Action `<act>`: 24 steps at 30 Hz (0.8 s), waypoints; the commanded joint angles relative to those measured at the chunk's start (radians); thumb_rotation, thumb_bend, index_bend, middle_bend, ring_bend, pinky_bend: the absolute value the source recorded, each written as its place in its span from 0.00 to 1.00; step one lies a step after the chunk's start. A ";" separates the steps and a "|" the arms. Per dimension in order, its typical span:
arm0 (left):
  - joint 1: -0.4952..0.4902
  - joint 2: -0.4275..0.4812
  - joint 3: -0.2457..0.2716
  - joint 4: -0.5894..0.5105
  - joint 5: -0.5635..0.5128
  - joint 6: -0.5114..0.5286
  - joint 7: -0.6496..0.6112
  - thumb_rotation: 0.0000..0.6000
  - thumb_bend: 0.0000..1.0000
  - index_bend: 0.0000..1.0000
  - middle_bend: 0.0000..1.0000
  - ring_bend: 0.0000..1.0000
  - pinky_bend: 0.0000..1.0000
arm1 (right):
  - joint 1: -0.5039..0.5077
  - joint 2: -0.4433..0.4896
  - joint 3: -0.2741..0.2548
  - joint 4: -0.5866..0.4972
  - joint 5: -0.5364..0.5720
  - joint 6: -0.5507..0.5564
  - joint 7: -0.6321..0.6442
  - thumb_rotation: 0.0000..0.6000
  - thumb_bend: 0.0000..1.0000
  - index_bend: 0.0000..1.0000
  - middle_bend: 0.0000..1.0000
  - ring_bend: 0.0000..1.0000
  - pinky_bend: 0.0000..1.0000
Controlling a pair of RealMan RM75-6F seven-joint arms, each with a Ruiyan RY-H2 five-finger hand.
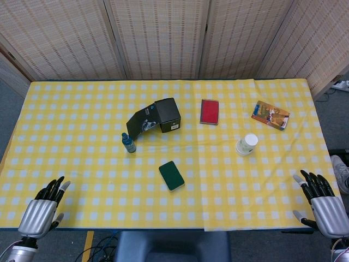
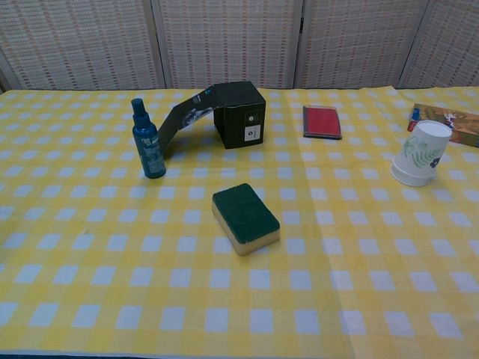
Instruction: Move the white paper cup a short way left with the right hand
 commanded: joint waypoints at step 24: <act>0.033 0.037 0.009 -0.027 0.061 0.084 -0.047 1.00 0.32 0.01 0.00 0.00 0.23 | 0.441 0.312 0.190 -0.236 0.404 -0.674 0.249 1.00 0.20 0.07 0.00 0.00 0.00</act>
